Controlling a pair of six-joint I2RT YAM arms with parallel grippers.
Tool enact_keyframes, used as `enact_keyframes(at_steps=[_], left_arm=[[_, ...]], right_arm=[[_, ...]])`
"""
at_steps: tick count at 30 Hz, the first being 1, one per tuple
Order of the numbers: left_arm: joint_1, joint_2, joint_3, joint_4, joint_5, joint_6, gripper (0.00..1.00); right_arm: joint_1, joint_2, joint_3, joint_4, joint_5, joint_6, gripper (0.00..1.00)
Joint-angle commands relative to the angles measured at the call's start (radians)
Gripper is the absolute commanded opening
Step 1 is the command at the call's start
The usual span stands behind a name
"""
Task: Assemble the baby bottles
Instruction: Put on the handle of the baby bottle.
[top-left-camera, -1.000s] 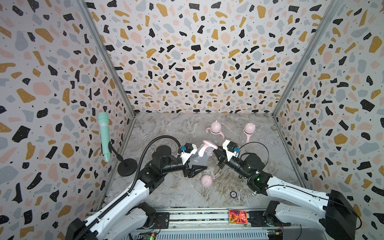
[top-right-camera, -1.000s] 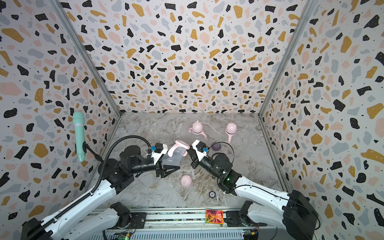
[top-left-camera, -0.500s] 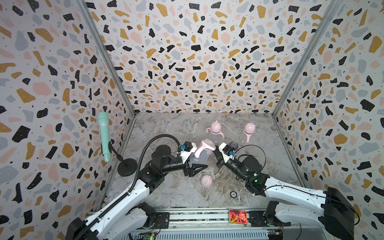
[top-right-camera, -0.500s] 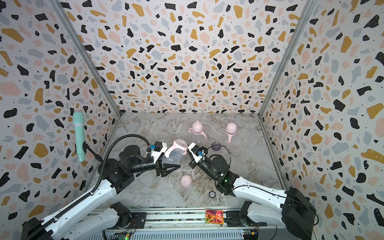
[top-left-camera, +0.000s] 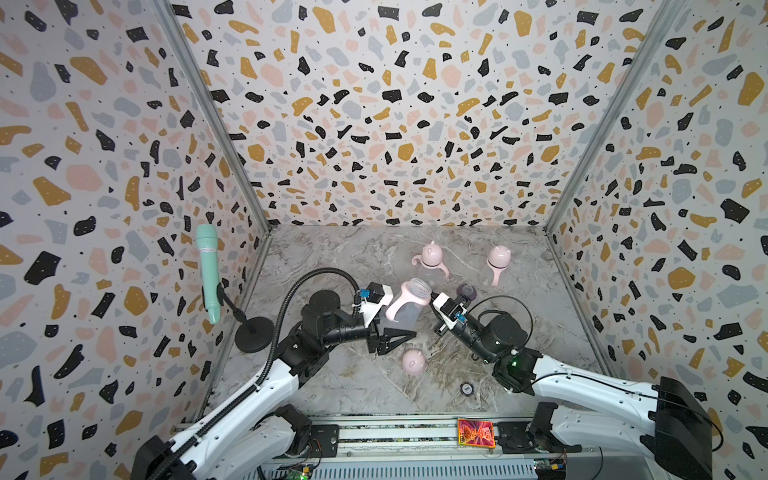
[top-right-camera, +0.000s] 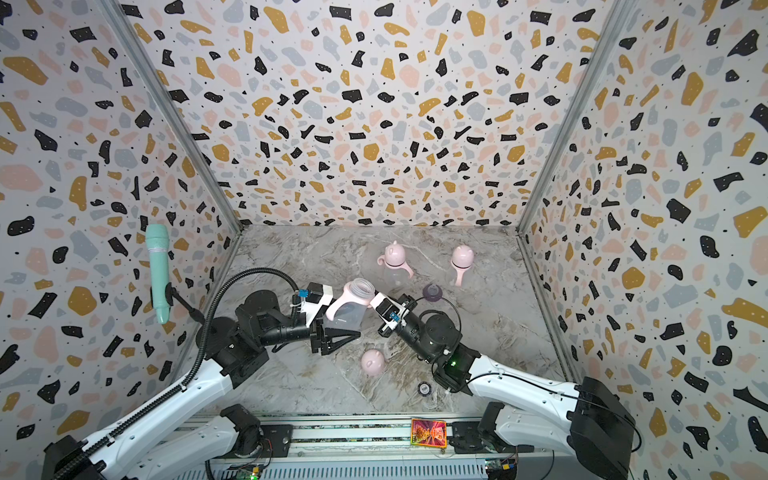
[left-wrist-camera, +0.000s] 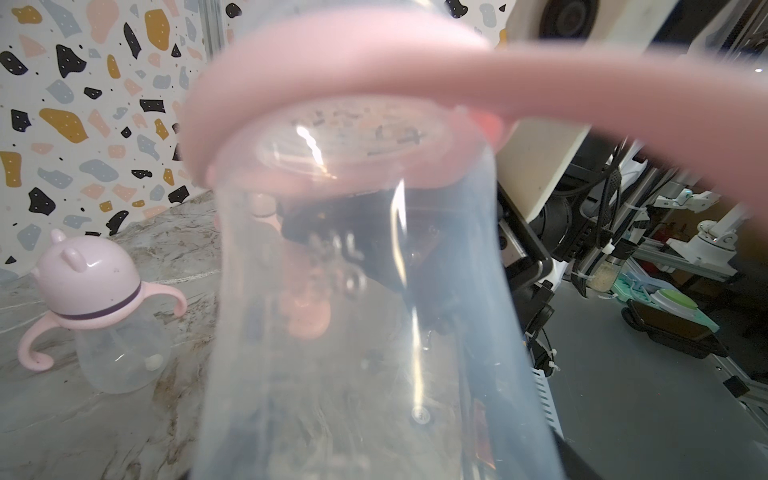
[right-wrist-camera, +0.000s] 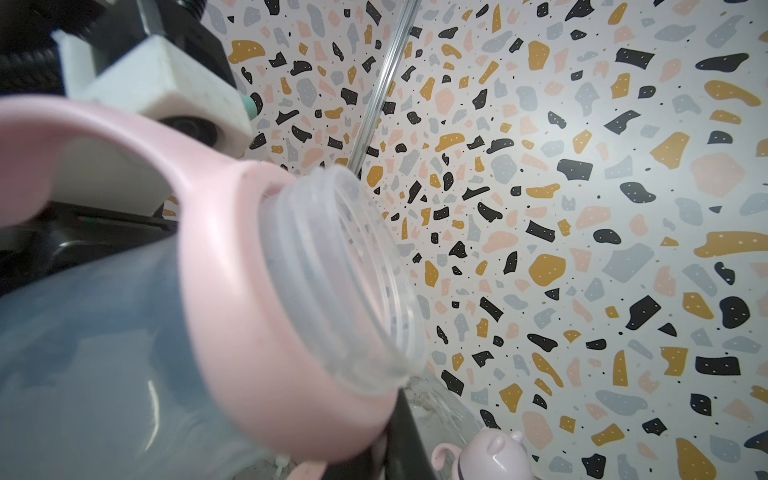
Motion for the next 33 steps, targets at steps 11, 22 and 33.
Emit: enact_keyframes(at_steps=[11, 22, 33], left_arm=[[0.004, -0.062, -0.004, 0.129, -0.148, 0.055, 0.38], [0.004, -0.165, -0.076, 0.008, -0.409, 0.13, 0.38], [0.004, -0.336, -0.175, -0.024, -0.603, 0.115, 0.38]], right_arm=[[0.026, -0.092, 0.039, -0.212, -0.078, 0.056, 0.55], [-0.238, -0.099, 0.13, -0.588, -0.114, 0.447, 0.65], [-0.323, 0.325, 0.295, -0.821, -0.547, 0.317, 0.66]])
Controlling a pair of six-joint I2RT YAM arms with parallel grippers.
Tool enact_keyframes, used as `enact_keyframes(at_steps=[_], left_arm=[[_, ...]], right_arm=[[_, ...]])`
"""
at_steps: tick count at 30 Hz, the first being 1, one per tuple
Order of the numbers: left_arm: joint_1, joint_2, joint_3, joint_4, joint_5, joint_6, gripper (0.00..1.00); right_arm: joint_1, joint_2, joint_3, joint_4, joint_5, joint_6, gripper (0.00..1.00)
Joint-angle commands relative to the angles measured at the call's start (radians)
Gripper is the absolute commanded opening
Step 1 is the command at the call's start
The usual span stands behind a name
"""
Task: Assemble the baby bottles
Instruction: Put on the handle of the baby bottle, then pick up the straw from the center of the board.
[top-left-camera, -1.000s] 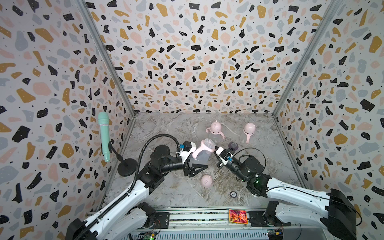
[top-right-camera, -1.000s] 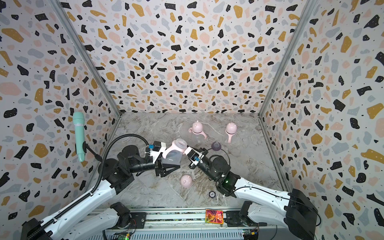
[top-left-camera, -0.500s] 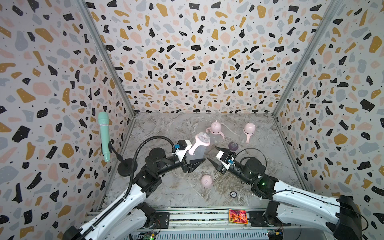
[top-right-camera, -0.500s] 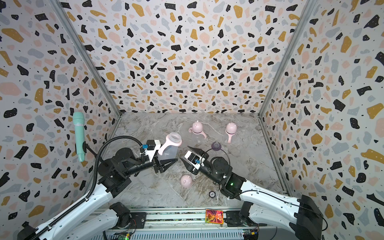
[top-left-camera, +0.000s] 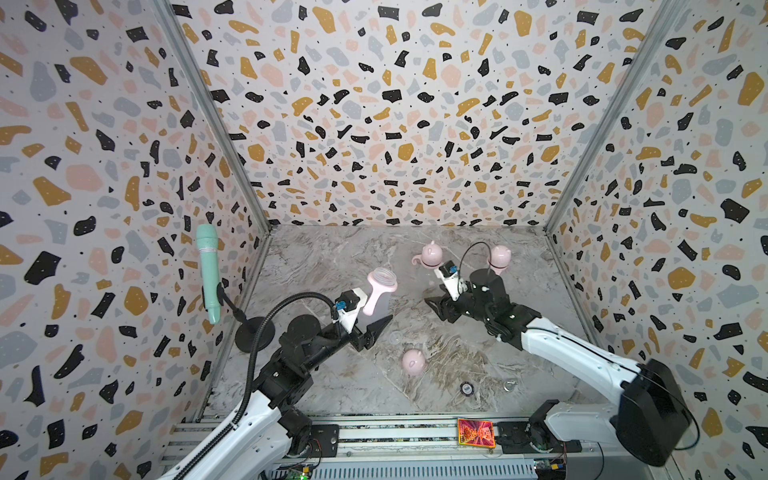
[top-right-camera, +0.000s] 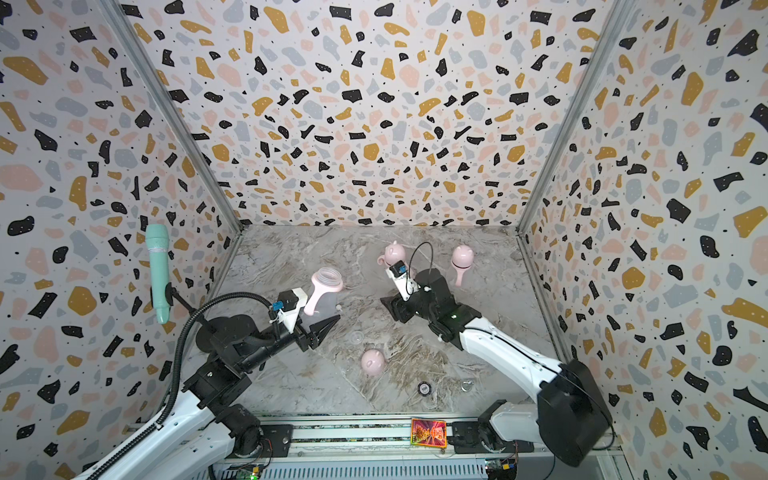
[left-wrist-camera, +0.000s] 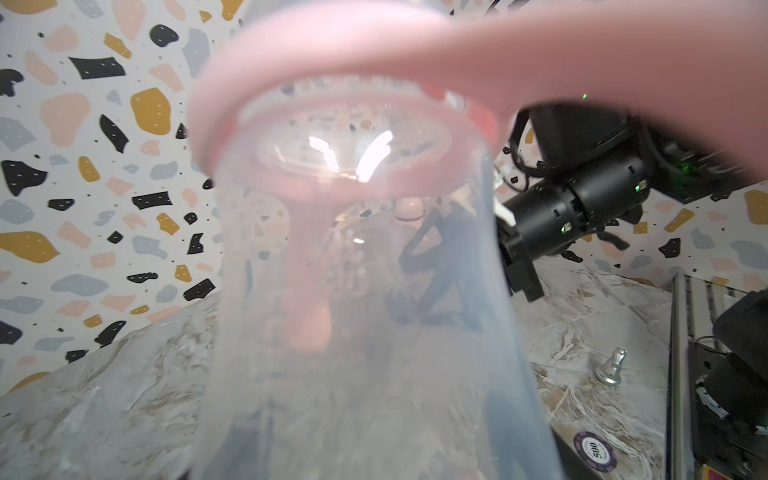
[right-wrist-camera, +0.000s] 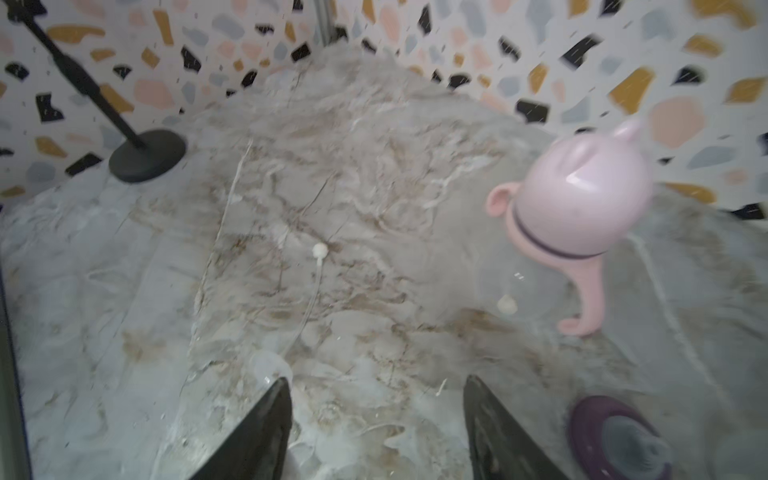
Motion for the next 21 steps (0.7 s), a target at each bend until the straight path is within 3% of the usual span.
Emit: enact_keyframes(at_steps=[1, 10, 21], left_arm=[[0.004, -0.048, -0.026, 0.03, -0.088, -0.02, 0.37], [0.004, -0.075, -0.042, 0.034, -0.097, -0.049, 0.37], [0.004, -0.062, -0.042, 0.025, -0.101, -0.042, 0.37]], right_arm=[[0.024, 0.078, 0.016, -0.039, -0.18, -0.086, 0.66], [0.076, 0.346, 0.108, 0.03, -0.23, -0.212, 0.62], [0.096, 0.496, 0.175, 0.08, -0.331, -0.237, 0.6]])
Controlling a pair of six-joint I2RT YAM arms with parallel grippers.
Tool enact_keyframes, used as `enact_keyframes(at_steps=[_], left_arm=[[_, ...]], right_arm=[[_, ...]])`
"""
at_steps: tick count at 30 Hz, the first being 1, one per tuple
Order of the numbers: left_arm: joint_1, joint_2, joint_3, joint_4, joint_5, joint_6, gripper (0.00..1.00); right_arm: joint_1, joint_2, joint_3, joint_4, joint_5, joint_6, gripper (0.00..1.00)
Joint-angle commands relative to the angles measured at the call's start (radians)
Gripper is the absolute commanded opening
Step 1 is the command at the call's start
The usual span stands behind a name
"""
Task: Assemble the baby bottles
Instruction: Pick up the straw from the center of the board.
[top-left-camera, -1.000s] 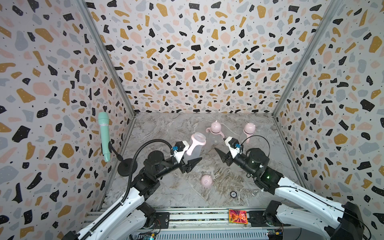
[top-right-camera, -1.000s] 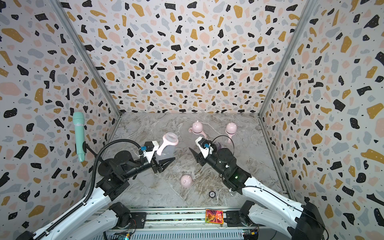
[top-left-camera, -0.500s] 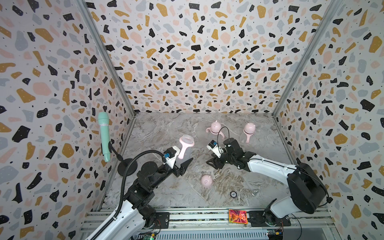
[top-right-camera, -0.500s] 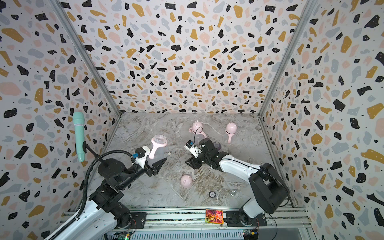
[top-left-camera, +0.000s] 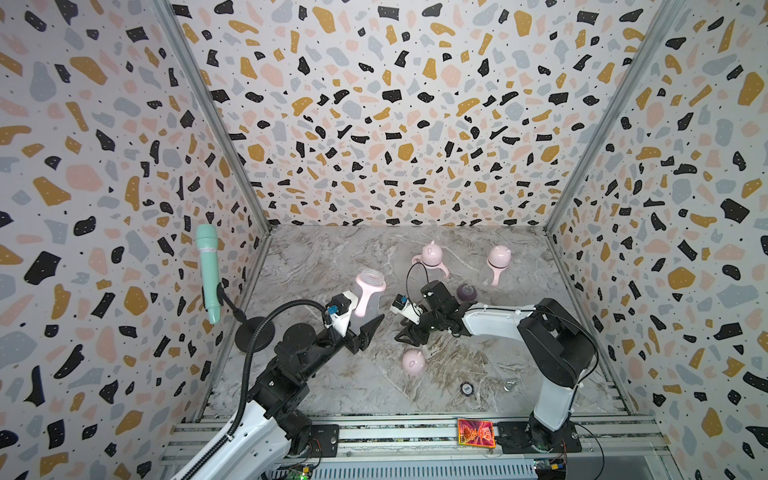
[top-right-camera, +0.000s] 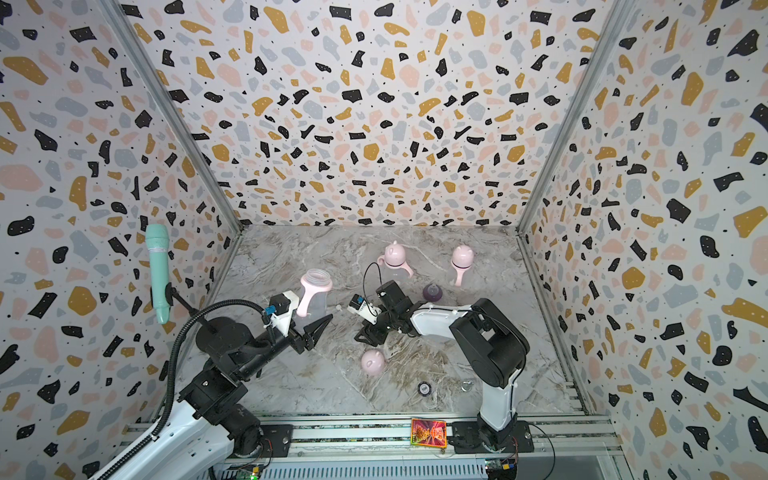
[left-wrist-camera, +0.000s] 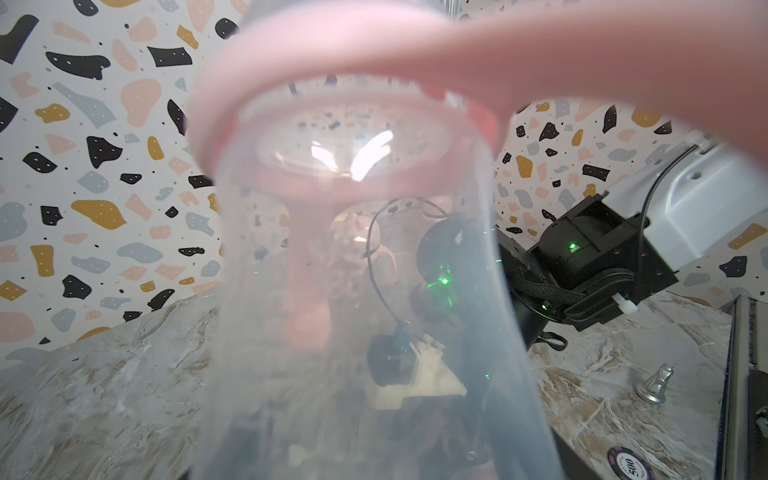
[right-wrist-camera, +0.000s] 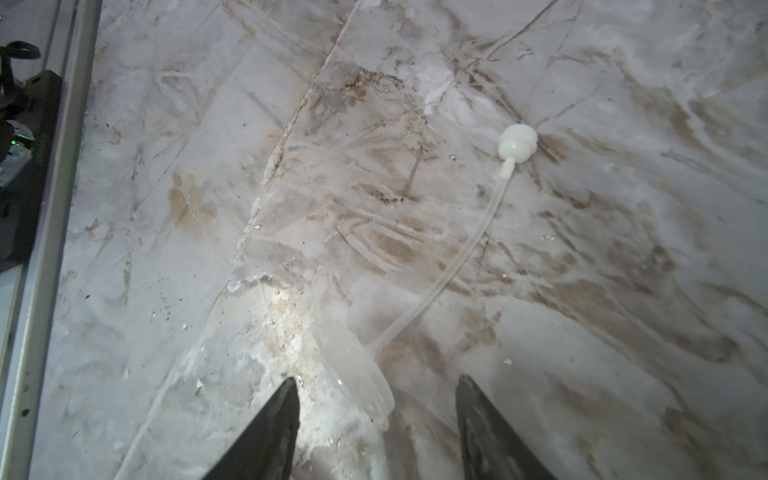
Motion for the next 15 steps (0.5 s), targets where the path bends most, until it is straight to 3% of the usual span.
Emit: enact_keyframes(at_steps=[1, 4, 15], left_arm=[[0.005, -0.009, -0.003, 0.05, -0.008, -0.003, 0.37], [0.004, -0.011, -0.006, 0.056, -0.009, -0.008, 0.37], [0.004, -0.009, -0.024, 0.076, -0.016, -0.022, 0.37]], right_arm=[[0.007, 0.015, 0.033, 0.025, -0.047, -0.008, 0.6], [0.008, 0.039, 0.048, 0.029, -0.063, 0.006, 0.57], [0.01, 0.03, 0.007, 0.123, -0.111, 0.079, 0.3]])
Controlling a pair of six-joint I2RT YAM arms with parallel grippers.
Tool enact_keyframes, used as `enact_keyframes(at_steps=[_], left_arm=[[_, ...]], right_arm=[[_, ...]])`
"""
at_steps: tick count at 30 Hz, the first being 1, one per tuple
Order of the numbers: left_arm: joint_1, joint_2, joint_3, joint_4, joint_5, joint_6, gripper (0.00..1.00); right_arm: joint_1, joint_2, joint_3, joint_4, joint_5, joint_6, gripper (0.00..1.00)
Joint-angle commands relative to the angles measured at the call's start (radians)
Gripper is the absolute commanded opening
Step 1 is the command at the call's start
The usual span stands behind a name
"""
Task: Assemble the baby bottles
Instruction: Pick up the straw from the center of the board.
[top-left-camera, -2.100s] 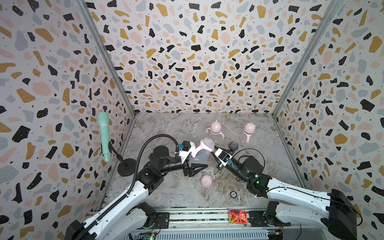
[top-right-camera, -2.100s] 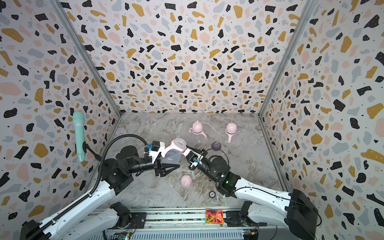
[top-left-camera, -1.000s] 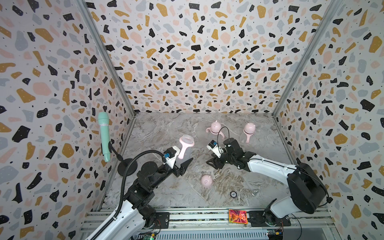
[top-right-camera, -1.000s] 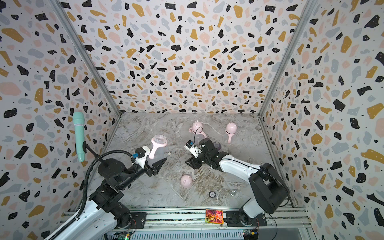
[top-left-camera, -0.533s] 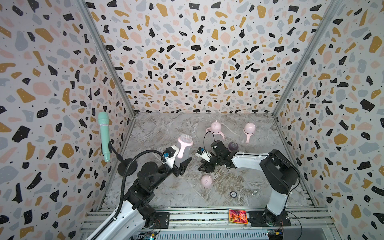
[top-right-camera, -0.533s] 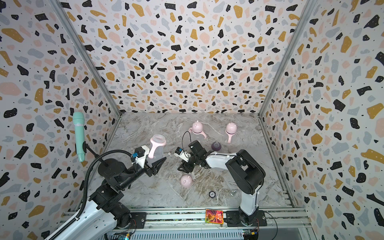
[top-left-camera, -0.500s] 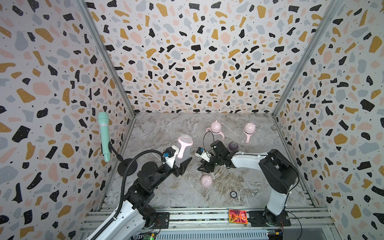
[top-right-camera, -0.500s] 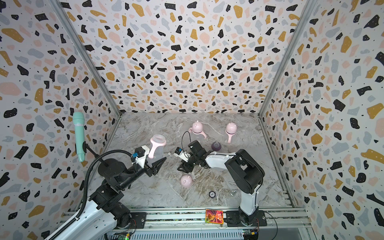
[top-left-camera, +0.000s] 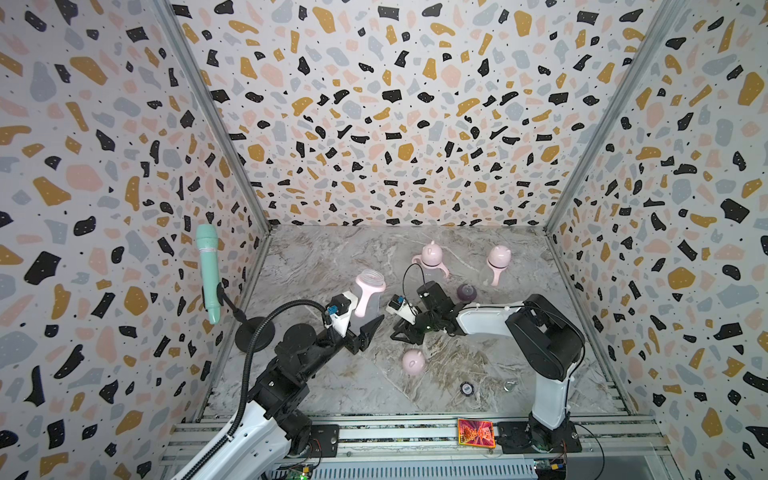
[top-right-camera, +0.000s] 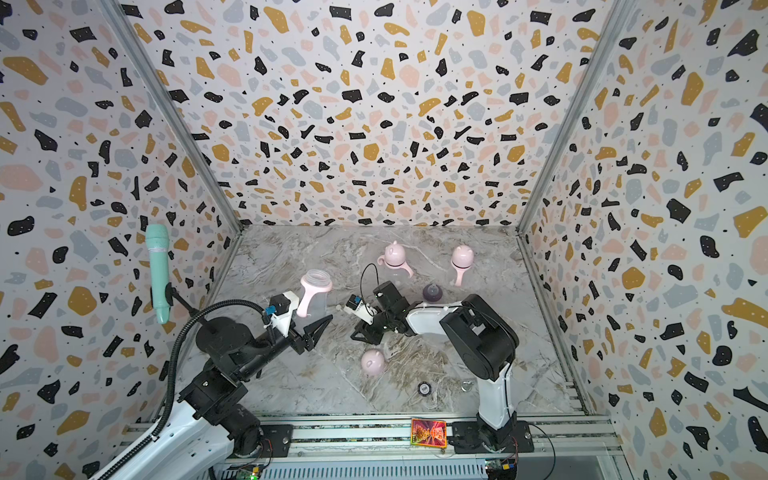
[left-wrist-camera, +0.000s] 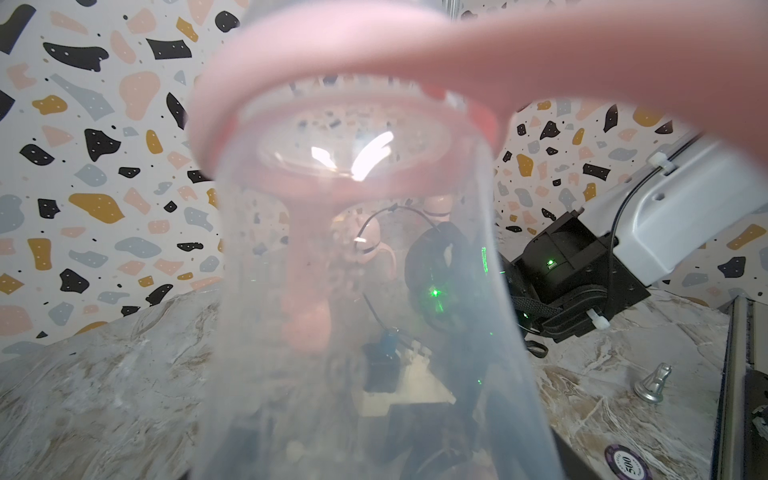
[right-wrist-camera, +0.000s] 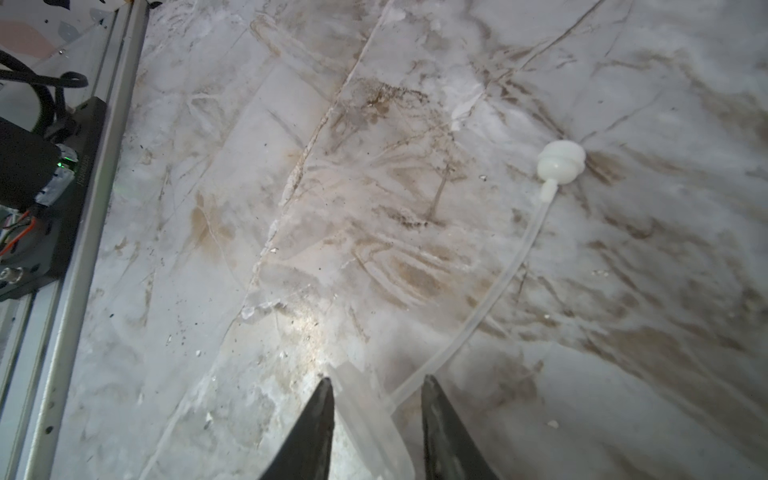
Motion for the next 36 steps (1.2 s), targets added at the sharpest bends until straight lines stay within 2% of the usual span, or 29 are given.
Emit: enact_keyframes(at_steps=[1, 5, 10, 16, 23, 28, 36], left_arm=[[0.004, -0.008, -0.017, 0.079, -0.016, -0.012, 0.37], [0.004, -0.004, -0.025, 0.093, -0.019, -0.015, 0.37], [0.004, 0.0, -0.026, 0.091, -0.019, -0.015, 0.37], [0.004, 0.002, -0.032, 0.095, -0.029, 0.0, 0.37], [0.004, 0.006, -0.08, 0.17, -0.056, 0.017, 0.37], [0.004, 0.021, -0.086, 0.19, -0.057, 0.021, 0.37], [0.004, 0.002, -0.115, 0.2, -0.016, 0.064, 0.37]], right_arm=[[0.006, -0.033, -0.012, 0.042, -0.028, 0.034, 0.26], [0.006, -0.035, -0.009, 0.03, -0.034, 0.043, 0.17], [0.006, -0.025, 0.001, 0.01, -0.059, 0.036, 0.16], [-0.003, -0.045, 0.015, -0.004, -0.105, 0.063, 0.08], [-0.039, -0.231, 0.015, -0.045, -0.113, 0.13, 0.0], [-0.076, -0.335, 0.027, -0.082, -0.12, 0.179, 0.0], [-0.111, -0.491, 0.134, -0.219, -0.021, 0.222, 0.0]])
